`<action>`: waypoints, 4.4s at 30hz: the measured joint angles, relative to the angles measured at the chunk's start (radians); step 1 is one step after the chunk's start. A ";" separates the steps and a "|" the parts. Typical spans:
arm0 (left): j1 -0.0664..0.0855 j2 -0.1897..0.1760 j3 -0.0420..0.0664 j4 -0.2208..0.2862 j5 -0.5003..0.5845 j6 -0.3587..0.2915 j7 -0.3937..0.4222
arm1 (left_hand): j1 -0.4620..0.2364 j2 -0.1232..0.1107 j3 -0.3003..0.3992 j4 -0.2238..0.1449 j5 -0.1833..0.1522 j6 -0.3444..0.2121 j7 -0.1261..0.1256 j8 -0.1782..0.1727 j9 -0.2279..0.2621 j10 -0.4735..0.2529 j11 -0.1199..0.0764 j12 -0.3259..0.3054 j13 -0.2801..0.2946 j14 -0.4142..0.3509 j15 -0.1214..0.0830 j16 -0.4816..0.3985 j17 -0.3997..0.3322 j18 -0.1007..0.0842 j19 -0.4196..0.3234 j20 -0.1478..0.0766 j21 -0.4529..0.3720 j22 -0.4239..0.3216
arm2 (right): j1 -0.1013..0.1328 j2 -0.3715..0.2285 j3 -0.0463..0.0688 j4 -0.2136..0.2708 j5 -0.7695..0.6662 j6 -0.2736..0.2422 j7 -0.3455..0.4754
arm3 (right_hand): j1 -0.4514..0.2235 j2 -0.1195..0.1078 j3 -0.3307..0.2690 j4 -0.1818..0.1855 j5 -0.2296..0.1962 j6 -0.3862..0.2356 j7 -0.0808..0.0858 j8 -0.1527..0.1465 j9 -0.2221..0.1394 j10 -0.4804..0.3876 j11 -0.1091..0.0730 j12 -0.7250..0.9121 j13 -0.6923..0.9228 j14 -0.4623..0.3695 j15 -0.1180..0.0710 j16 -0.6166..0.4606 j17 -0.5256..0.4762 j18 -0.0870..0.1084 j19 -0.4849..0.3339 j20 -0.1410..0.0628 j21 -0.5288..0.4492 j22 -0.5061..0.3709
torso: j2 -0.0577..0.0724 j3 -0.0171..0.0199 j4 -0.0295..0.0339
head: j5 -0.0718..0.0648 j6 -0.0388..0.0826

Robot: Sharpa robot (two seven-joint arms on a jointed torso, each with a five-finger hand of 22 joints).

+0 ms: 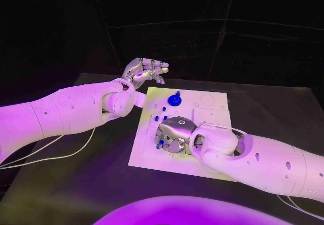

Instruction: Assemble the parts on the task board

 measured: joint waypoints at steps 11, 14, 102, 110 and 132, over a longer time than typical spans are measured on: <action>0.000 -0.001 0.000 0.000 0.000 0.001 -0.001 | 0.000 0.000 0.000 0.000 0.000 0.000 0.000 0.000 0.000 0.000 0.000 0.000 0.000 0.000 0.000 0.000 0.000 0.000 0.000 0.000 0.000 0.000 | -0.003 0.010 -0.008 -0.003 -0.015 -0.002 0.002 | -0.066 -0.044 -0.002 0.016 0.032 -0.092 0.030 -0.022 -0.006 -0.070 0.005 -0.068 -0.016 0.000 0.022 -0.025 -0.055 0.000 -0.023 0.023 -0.017 -0.049 | 0.000 -0.0003 0.0000 | 0.002 -0.001; 0.000 -0.001 0.000 0.000 0.000 0.001 -0.002 | 0.000 0.000 0.000 0.000 0.000 0.000 0.000 0.000 0.000 0.000 0.000 0.000 0.000 0.000 0.000 0.000 0.000 0.000 0.000 0.000 0.000 0.000 | -0.003 0.012 -0.008 -0.005 -0.014 -0.003 0.008 | -0.081 -0.059 -0.015 0.020 0.032 -0.107 0.030 -0.022 -0.006 -0.085 0.009 -0.074 -0.016 0.000 0.022 -0.028 -0.066 0.000 -0.027 0.027 -0.022 -0.056 | 0.000 -0.0003 0.0000 | 0.003 -0.001; -0.002 -0.018 -0.007 -0.008 0.000 0.017 -0.016 | 0.000 0.000 -0.005 0.000 0.000 0.000 0.000 0.000 0.000 -0.004 0.004 0.004 0.000 -0.004 0.004 0.000 -0.004 0.000 0.000 0.000 -0.004 -0.003 | -0.037 -0.447 0.005 0.210 0.251 -0.065 -0.378 | -0.209 0.033 -0.692 0.380 0.204 -0.157 -0.054 0.334 0.075 0.185 -0.085 1.114 1.128 0.000 -0.040 0.129 0.236 -0.016 0.063 -0.037 0.097 0.181 | -0.013 -0.0043 -0.0390 | -0.142 0.030; -0.002 -0.020 -0.008 -0.008 0.000 0.018 -0.016 | 0.000 0.000 -0.005 0.000 0.000 0.000 0.000 0.000 0.000 -0.004 0.004 0.004 0.000 -0.004 0.004 0.000 -0.004 0.000 0.000 0.000 -0.004 -0.003 | -0.045 -0.424 0.010 0.207 0.220 -0.068 -0.392 | -0.179 0.057 -0.684 0.372 0.243 -0.146 -0.061 0.349 0.081 0.193 -0.093 1.114 1.140 -0.003 -0.044 0.133 0.242 -0.025 0.066 -0.041 0.105 0.197 | -0.013 -0.0043 -0.0381 | -0.138 0.028; -0.003 -0.023 -0.008 -0.005 0.000 0.021 -0.018 | 0.000 0.000 -0.008 0.003 0.000 0.000 0.000 0.000 0.000 -0.004 0.004 0.008 0.000 -0.004 0.004 0.000 -0.006 0.000 0.000 0.000 -0.004 -0.004 | -0.059 -0.439 0.002 0.281 0.317 -0.287 -0.368 | -0.124 0.094 -0.683 0.368 0.435 -0.128 -0.074 0.369 0.091 0.218 -0.110 1.136 1.188 0.000 -0.054 0.156 0.241 -0.032 0.088 -0.055 0.132 0.258 | -0.014 -0.0056 -0.0376 | -0.131 0.031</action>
